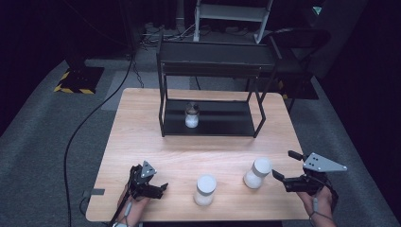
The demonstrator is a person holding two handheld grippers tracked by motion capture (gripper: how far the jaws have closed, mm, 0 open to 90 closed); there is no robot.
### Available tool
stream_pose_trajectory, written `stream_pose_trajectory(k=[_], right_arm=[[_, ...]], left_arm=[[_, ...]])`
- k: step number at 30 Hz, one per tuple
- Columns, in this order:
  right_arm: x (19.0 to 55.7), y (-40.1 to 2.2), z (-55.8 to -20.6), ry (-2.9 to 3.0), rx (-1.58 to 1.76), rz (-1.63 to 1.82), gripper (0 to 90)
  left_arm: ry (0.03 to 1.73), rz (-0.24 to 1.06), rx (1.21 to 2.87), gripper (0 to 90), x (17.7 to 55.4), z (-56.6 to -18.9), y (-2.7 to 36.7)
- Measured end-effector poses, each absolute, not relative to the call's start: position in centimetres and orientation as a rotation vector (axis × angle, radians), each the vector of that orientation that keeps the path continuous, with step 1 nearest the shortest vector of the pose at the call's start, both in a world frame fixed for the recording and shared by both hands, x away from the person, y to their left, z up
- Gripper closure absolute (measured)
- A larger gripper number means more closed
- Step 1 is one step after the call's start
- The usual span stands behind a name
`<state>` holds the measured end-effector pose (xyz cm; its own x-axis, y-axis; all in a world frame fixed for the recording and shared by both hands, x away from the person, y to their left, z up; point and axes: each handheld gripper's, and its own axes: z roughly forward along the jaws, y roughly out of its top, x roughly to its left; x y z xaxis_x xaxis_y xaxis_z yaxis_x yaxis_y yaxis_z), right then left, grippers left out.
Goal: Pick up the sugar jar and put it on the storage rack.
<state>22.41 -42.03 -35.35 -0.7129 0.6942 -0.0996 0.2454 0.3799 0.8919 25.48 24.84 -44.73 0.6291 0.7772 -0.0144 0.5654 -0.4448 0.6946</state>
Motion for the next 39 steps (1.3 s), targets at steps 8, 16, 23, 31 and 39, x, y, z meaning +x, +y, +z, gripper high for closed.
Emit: stream_pose_trajectory(k=[8,16,23,31,39], right_arm=[[23.3,-40.3,-34.8,2.224,0.739,1.313,5.3],[24.6,-37.9,-34.2,2.280,0.666,1.329,5.4],[25.3,-35.9,-34.6,2.316,0.620,1.356,5.4],[25.8,-34.1,-35.1,2.357,0.576,1.383,5.4],[26.1,-32.4,-35.4,2.377,0.517,1.426,5.3]], left_arm=[[1.044,0.403,2.174,2.3,25.5,-44.7,24.8],[1.025,0.394,2.182,2.3,25.4,-44.7,25.0],[1.018,0.391,2.185,2.3,25.4,-44.7,25.1],[1.014,0.392,2.186,2.3,25.3,-44.7,25.1],[1.014,0.391,2.187,2.3,25.3,-44.7,25.1]])
